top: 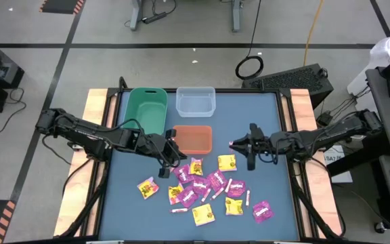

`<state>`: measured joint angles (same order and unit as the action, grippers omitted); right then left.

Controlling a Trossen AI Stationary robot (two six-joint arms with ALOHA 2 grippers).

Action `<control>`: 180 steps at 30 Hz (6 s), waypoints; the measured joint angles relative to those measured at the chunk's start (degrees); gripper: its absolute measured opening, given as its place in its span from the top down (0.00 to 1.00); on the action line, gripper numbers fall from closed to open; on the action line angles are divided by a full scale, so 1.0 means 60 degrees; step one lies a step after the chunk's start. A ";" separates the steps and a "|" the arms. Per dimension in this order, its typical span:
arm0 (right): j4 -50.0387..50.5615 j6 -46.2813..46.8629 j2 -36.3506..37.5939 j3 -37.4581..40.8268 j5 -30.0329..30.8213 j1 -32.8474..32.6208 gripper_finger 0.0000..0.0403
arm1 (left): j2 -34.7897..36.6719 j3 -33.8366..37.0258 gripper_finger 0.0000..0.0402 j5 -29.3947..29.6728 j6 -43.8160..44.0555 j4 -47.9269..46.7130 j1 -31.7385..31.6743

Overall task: Sort candy
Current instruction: Put the white candy into the transparent bin

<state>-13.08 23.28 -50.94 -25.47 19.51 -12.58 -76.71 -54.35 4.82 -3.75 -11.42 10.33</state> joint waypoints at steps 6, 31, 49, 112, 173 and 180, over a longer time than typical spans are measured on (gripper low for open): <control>-0.0768 -0.0496 -0.0653 0.0000 0.0026 0.0104 0.89 | 0.0000 0.0000 0.94 0.0000 -0.0034 -0.0007 -0.0002; -0.4920 -0.2341 -0.2809 -0.0004 -0.0551 0.2972 0.90 | 0.0000 0.0000 0.94 0.1388 -0.0819 -0.0216 -0.0532; -0.4135 -0.3809 -0.3573 -0.2427 -0.0807 0.4968 0.90 | 0.0000 0.0000 0.94 0.1198 -0.1420 -0.0259 -0.1942; 0.2958 -0.3670 -1.0142 -0.8153 -0.2218 0.6568 0.71 | 0.0004 0.0000 0.94 0.0444 -0.0852 -0.1865 -0.1943; 0.4069 0.0250 -0.6368 -0.4823 0.2036 -0.3244 0.60 | -0.3399 0.0051 0.55 0.4631 0.6833 -0.3672 0.3213; 0.4091 0.0160 -0.6368 -0.4823 0.2036 -0.3235 0.60 | -0.3399 0.0285 0.55 0.4473 0.6816 -0.2803 0.3102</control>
<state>11.46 24.24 -89.14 -54.41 31.73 -31.99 -97.10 -52.64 31.66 37.15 -28.24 28.94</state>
